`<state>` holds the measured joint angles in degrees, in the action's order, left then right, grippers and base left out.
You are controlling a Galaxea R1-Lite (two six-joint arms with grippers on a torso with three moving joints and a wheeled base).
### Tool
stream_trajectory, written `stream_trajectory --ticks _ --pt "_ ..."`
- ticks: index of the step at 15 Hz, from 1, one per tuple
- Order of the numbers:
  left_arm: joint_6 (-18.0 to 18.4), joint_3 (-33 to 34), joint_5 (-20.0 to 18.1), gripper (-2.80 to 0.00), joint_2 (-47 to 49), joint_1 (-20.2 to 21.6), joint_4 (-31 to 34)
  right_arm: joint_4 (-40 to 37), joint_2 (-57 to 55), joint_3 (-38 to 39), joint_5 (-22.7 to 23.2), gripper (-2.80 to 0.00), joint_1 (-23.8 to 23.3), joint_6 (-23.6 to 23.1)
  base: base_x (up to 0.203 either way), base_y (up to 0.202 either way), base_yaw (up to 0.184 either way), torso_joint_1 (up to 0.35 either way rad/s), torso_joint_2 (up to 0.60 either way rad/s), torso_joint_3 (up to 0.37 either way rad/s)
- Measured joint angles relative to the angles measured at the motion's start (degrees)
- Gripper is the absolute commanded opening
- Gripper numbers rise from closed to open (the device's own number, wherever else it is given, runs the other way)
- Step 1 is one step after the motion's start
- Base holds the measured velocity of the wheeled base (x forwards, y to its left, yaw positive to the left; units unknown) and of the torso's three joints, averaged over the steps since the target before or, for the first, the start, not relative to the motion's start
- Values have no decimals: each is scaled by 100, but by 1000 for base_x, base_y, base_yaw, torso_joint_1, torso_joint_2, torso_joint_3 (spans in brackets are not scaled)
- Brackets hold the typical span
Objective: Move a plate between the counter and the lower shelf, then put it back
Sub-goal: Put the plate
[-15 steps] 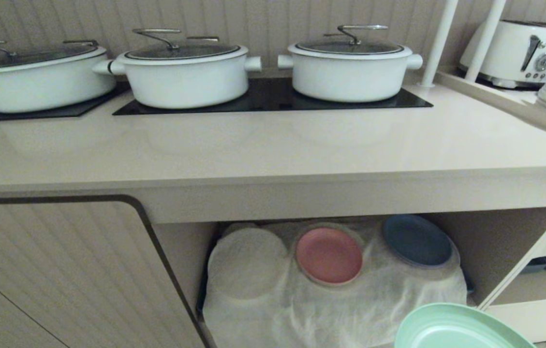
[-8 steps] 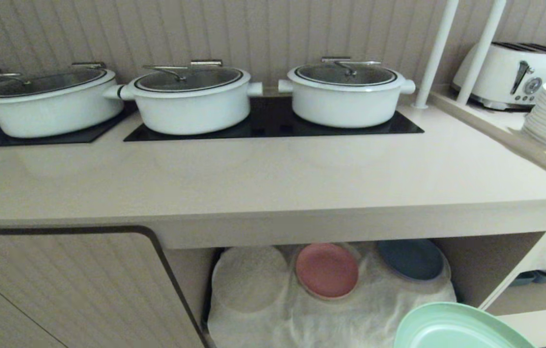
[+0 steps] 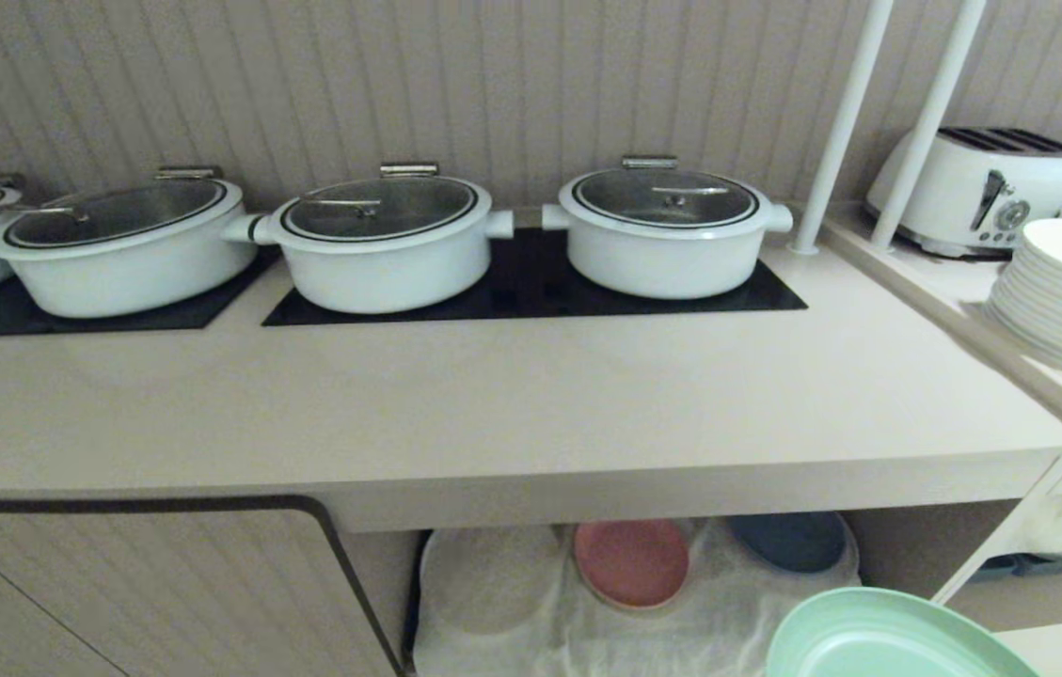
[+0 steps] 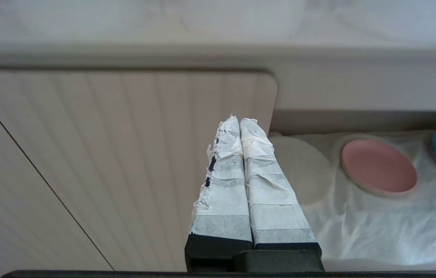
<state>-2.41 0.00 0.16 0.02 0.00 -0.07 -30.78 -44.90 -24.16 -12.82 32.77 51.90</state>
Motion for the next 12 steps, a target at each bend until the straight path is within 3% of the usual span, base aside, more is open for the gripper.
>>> stream_trajectory --ticks 4,12 --pt "-1 0 -1 -280 0 0 -2 13 -2 7 5 -280 -1 2 0 0 0 247 -510 -265" --pt "-1 0 0 -280 0 0 -2 13 -5 2 1 -280 0 -2 0 0 0 170 -348 -179"
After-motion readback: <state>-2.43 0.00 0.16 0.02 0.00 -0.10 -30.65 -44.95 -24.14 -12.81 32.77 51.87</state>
